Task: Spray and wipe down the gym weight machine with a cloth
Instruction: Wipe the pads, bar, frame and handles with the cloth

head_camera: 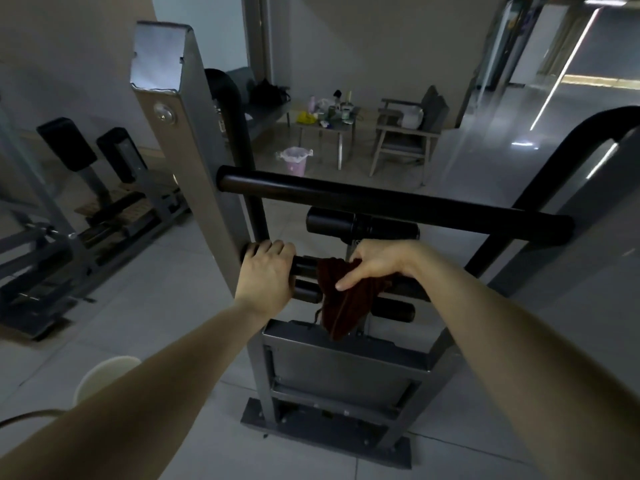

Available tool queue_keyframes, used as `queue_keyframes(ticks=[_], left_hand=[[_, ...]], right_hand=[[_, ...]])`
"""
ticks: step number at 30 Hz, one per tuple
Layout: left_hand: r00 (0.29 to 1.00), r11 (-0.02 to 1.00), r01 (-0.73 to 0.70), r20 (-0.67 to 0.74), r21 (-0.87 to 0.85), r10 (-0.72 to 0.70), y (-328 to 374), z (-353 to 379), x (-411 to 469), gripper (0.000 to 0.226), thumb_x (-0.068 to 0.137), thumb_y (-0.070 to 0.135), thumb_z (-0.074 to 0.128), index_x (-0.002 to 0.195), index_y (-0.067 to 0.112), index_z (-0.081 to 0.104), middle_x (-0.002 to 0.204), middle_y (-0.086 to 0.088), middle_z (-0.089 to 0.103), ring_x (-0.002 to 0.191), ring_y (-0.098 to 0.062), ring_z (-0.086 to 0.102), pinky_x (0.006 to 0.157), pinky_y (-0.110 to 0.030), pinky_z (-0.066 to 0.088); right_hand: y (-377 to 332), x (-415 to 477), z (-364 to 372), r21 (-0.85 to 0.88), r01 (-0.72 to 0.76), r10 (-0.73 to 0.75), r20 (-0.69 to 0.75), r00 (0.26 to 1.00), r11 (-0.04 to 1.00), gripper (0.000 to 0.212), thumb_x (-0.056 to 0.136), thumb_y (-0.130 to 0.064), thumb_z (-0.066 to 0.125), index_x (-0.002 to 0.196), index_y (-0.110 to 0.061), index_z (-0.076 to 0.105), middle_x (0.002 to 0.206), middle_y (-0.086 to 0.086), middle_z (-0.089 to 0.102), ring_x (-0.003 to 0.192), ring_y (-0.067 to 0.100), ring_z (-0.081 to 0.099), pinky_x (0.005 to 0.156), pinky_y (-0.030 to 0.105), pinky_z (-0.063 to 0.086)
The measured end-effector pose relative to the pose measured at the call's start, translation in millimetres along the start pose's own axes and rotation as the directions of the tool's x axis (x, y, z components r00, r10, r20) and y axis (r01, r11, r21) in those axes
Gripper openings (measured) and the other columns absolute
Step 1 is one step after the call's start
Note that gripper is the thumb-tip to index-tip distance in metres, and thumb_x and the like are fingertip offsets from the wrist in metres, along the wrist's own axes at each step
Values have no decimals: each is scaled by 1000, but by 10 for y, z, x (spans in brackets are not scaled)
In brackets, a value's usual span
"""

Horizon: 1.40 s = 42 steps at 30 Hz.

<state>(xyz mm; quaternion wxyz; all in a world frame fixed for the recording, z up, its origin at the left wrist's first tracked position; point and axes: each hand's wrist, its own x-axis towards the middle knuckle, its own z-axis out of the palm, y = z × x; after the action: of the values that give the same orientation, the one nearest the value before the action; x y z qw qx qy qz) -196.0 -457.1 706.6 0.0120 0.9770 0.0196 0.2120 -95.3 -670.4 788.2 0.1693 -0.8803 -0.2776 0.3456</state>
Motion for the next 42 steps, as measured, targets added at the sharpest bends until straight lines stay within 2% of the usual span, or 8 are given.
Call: queue_keyframes(ticks=[4, 9, 13, 18, 25, 30, 35, 42], left_hand=[[997, 1000, -23, 67, -1, 23, -35, -41, 0, 29, 79, 19, 70, 106, 14, 59, 105, -6, 65, 106, -30, 60, 104, -47, 44], [955, 994, -17, 291, -109, 49, -73, -306, 104, 46, 84, 32, 65, 126, 16, 56, 124, -5, 59, 124, -29, 52, 111, -44, 35], [934, 892, -231, 170, -387, 316, 237, -550, 232, 71, 86, 49, 67, 147, 18, 46, 141, -4, 51, 130, -27, 49, 109, -43, 40], [800, 793, -426, 230, -435, 555, 973, -353, 255, 70, 81, 58, 71, 136, 19, 51, 127, -4, 57, 115, -24, 56, 101, -40, 46], [798, 832, -419, 290, -363, 528, 1257, -80, 510, 48, 86, 43, 74, 114, 10, 54, 103, -3, 62, 96, -22, 63, 79, -33, 51], [671, 862, -260, 560, -434, 485, 1365, -68, 849, 18, 79, 20, 76, 88, 11, 65, 87, -6, 67, 79, -20, 66, 63, -32, 55], [316, 903, 27, 861, -429, 399, 1493, -162, 1159, 78, 52, 47, 96, 120, 17, 71, 116, -3, 74, 106, -20, 70, 100, -38, 56], [540, 907, -103, 743, -407, 395, 1940, -227, 982, 72, 72, 23, 88, 136, 14, 58, 120, -4, 65, 104, -20, 63, 86, -36, 60]], right_hand=[[110, 8, 104, 232, 20, 10, -131, 991, 972, 60, 82, -63, 71, 102, -8, 76, 97, 7, 78, 92, 19, 74, 91, 33, 56], [179, -294, 652, -101, 14, -76, -645, 760, 995, 38, 103, -49, 47, 92, -19, 67, 85, -2, 68, 83, 19, 67, 83, 44, 56], [143, -511, 921, -317, -215, -132, -790, 599, 924, 38, 106, -36, 44, 135, -20, 62, 138, 4, 57, 130, 25, 49, 114, 46, 34], [31, -722, 1120, -148, -349, -19, -938, 346, 925, 23, 100, -28, 51, 104, -18, 72, 107, 5, 53, 100, 24, 52, 86, 38, 45], [321, -1160, 1178, 288, -256, 358, -885, 298, 923, 18, 94, -13, 51, 84, -18, 66, 79, -3, 62, 67, 14, 58, 56, 23, 38], [813, -1711, 951, 521, -345, 536, -842, -57, 781, 49, 87, -70, 56, 88, -21, 55, 79, -6, 57, 78, 24, 59, 65, 31, 39], [1021, -1830, 537, 350, -4, 348, -931, 105, 937, 81, 73, -74, 70, 128, -25, 37, 125, -8, 54, 113, 12, 55, 94, 38, 50], [1119, -1533, 474, 297, 237, 305, -952, 6, 925, 57, 84, -54, 65, 121, -31, 28, 118, 1, 62, 102, 21, 64, 80, 42, 59]])
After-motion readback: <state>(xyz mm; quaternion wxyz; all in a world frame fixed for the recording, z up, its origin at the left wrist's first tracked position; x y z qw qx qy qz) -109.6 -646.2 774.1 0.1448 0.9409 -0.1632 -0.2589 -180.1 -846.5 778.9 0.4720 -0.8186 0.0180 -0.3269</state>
